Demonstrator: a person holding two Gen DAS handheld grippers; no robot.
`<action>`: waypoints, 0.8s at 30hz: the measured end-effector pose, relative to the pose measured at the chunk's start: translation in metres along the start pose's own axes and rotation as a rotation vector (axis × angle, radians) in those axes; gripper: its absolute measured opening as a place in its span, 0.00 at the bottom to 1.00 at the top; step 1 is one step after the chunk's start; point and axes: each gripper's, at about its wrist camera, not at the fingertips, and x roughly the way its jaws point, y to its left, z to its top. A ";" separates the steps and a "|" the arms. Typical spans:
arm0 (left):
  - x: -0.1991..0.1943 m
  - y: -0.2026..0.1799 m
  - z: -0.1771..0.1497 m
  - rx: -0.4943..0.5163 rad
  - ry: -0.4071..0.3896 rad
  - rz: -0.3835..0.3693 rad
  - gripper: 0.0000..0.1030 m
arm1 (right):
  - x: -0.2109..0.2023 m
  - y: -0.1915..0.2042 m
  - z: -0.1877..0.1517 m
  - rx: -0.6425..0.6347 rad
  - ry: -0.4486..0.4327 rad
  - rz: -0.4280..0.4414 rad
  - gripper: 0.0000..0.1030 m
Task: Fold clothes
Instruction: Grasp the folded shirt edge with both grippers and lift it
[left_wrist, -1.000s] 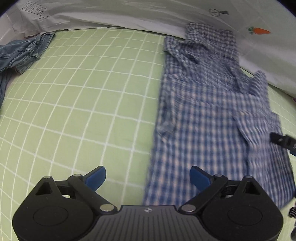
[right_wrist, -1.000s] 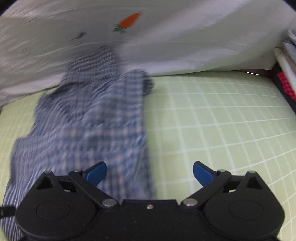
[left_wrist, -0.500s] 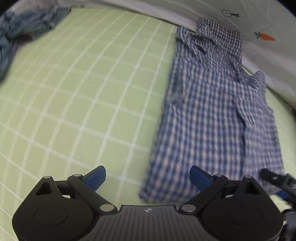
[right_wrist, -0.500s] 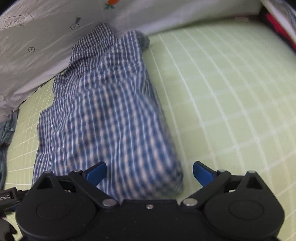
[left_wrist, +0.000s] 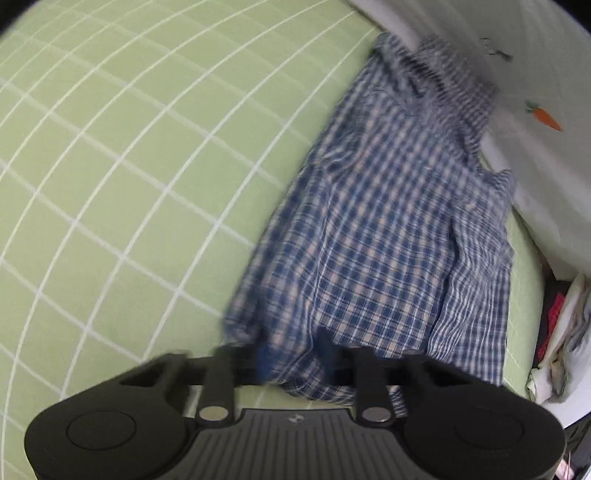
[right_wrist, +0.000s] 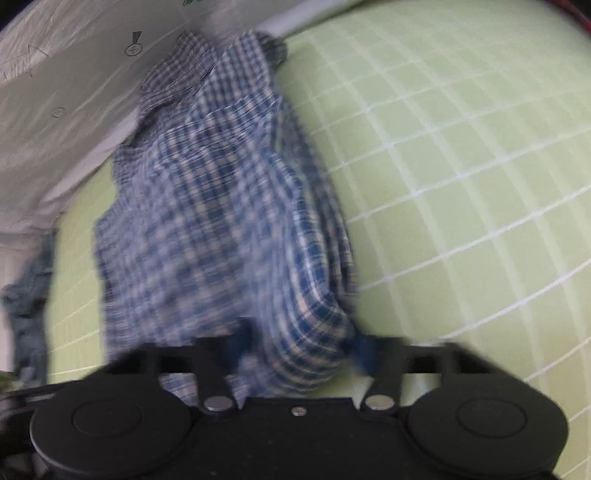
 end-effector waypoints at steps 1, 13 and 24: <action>0.001 0.000 0.000 -0.016 0.009 -0.008 0.08 | 0.000 -0.003 0.000 0.014 0.009 0.027 0.27; -0.049 0.025 -0.062 -0.018 -0.077 -0.088 0.03 | -0.051 -0.010 -0.065 -0.118 -0.126 0.102 0.13; -0.100 0.027 -0.137 -0.050 -0.089 -0.102 0.02 | -0.121 -0.050 -0.113 -0.030 -0.070 0.189 0.13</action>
